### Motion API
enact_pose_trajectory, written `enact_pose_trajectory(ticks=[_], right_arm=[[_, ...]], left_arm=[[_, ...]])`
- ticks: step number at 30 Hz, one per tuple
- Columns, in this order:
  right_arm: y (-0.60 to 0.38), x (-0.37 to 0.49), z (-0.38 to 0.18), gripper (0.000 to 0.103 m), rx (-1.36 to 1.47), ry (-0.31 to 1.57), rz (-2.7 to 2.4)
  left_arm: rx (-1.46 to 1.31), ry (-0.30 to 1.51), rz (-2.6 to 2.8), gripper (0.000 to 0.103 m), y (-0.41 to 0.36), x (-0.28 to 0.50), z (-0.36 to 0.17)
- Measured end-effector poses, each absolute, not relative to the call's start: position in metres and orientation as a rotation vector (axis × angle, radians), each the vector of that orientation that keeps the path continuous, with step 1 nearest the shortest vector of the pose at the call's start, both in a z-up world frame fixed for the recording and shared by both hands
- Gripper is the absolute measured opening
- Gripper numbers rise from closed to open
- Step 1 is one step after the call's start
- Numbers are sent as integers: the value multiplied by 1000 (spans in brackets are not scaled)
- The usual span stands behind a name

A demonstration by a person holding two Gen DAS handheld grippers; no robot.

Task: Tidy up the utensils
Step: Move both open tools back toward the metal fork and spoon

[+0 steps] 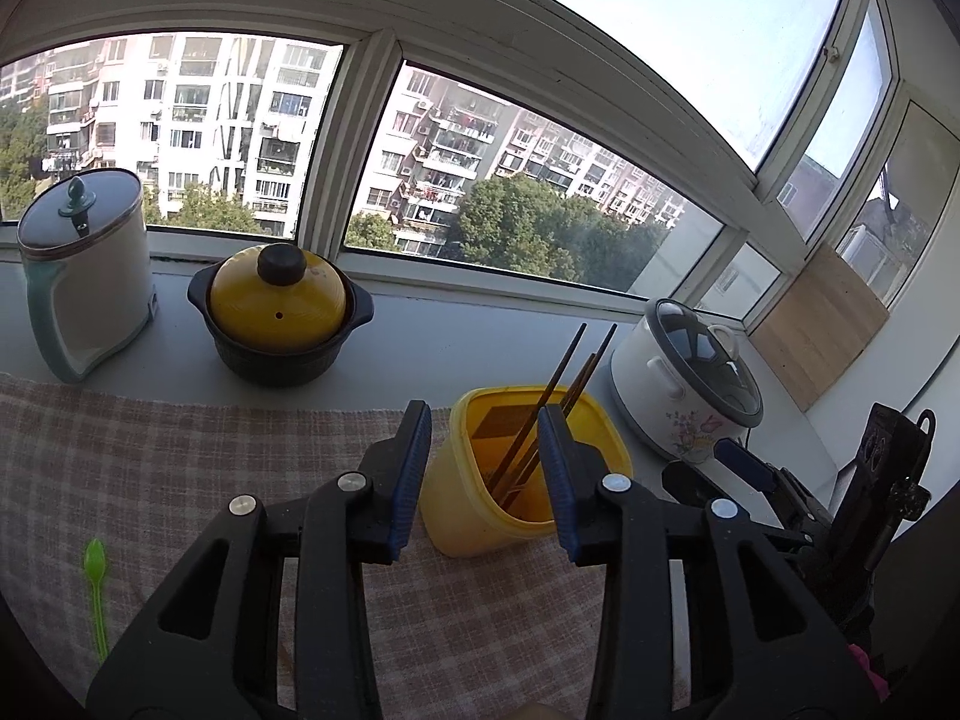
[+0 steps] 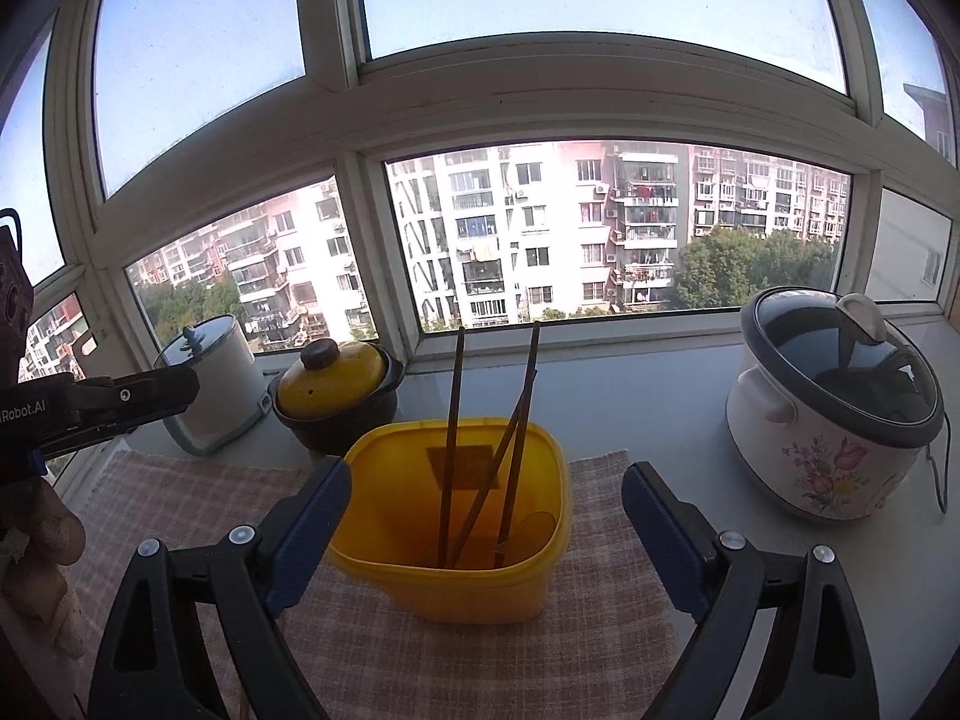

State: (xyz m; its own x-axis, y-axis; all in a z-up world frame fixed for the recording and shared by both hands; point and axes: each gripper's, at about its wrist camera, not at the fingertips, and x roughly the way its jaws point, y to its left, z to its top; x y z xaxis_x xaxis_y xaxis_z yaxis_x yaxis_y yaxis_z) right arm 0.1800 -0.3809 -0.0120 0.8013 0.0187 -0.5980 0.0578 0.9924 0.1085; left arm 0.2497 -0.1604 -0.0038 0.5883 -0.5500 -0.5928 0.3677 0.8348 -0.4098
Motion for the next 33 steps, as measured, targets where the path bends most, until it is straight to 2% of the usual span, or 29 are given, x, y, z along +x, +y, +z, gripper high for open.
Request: enact_pose_trajectory(ticks=[4,18,33], right_arm=[[-376,171,-13,103,133,636,-10],[-360,154,-23,103,200,670,40],[-298,160,-58,103,108,832,237]], left_arm=[[-233,783,-517,37,-147,241,-11],[-221,815,-351,37,-52,219,-37],[-319,1030,-149,37,61,172,-114]])
